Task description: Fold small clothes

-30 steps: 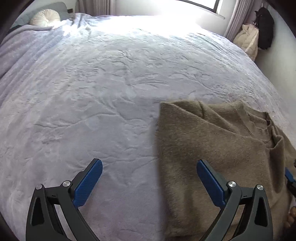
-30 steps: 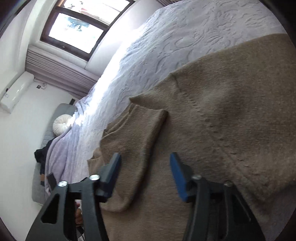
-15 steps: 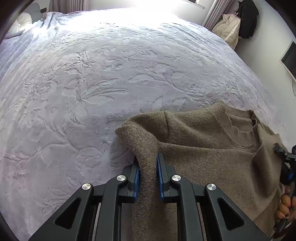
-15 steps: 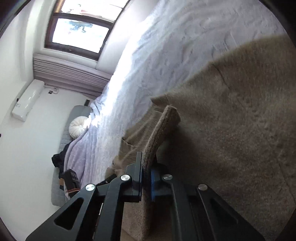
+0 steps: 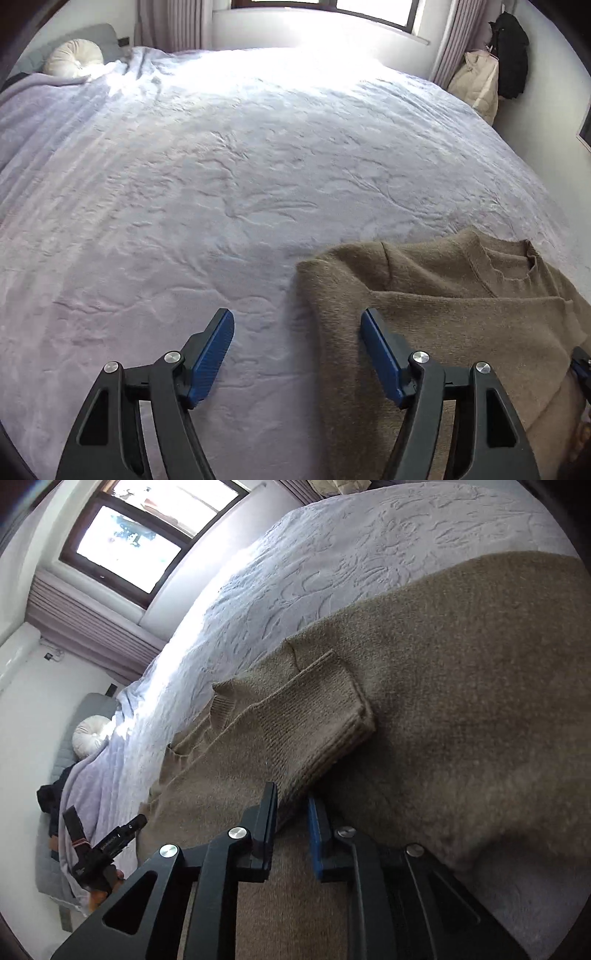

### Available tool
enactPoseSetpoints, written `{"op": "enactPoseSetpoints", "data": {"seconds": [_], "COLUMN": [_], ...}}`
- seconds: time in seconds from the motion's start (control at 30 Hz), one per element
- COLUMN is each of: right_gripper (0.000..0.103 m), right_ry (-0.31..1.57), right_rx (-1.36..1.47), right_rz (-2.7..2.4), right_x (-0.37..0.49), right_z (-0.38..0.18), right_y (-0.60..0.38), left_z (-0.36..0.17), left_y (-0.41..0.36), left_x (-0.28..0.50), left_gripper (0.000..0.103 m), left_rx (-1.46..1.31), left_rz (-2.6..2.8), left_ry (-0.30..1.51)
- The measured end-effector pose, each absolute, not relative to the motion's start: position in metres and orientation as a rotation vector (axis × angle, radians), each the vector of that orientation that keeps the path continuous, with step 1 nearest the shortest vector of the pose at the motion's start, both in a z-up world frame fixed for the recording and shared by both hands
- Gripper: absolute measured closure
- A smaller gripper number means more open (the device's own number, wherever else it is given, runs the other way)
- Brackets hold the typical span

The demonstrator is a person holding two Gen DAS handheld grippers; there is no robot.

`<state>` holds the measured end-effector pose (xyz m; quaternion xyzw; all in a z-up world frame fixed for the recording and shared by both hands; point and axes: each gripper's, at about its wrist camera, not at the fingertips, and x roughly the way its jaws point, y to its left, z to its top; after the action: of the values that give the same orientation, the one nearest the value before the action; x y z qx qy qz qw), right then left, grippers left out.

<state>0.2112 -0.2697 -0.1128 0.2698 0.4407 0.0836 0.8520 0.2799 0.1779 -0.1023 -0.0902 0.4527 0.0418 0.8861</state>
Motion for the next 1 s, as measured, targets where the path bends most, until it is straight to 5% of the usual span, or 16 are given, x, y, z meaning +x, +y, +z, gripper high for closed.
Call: {"op": "enactPoseSetpoints", "data": {"seconds": [0.13, 0.37, 0.4, 0.47, 0.83, 0.9, 0.93, 0.97, 1.0], "right_gripper": [0.053, 0.053, 0.053, 0.053, 0.053, 0.053, 0.053, 0.053, 0.053], "right_ry": [0.901, 0.942, 0.951, 0.962, 0.968, 0.967, 0.965, 0.963, 0.963], "right_rx": [0.571, 0.592, 0.594, 0.592, 0.6, 0.588, 0.581, 0.575, 0.572], "right_rz": [0.22, 0.352, 0.364, 0.385, 0.403, 0.403, 0.402, 0.402, 0.402], "right_x": [0.186, 0.148, 0.144, 0.137, 0.111, 0.107, 0.105, 0.103, 0.1], "right_z": [-0.101, -0.106, -0.109, -0.112, -0.12, -0.118, -0.118, -0.117, -0.117], "right_y": [-0.274, -0.258, -0.253, -0.246, -0.247, -0.247, -0.248, -0.248, -0.248], "left_z": [-0.09, -0.134, -0.134, -0.129, -0.132, -0.123, -0.12, -0.117, -0.112], "left_y": [0.177, 0.158, 0.158, 0.161, 0.19, 0.187, 0.186, 0.186, 0.185], "left_x": [0.257, 0.241, 0.238, 0.239, 0.226, 0.22, 0.218, 0.213, 0.206], "left_gripper": [0.03, 0.03, 0.038, 0.094, 0.093, 0.085, 0.063, 0.029, 0.02], "left_rx": [-0.182, -0.232, -0.244, -0.328, -0.372, -0.313, -0.287, -0.274, -0.271], "left_rz": [0.0, -0.132, -0.136, -0.212, -0.148, -0.094, -0.072, -0.062, -0.064], "left_ry": [0.96, 1.124, 1.109, 1.116, 1.054, 1.044, 1.045, 1.034, 1.0]}}
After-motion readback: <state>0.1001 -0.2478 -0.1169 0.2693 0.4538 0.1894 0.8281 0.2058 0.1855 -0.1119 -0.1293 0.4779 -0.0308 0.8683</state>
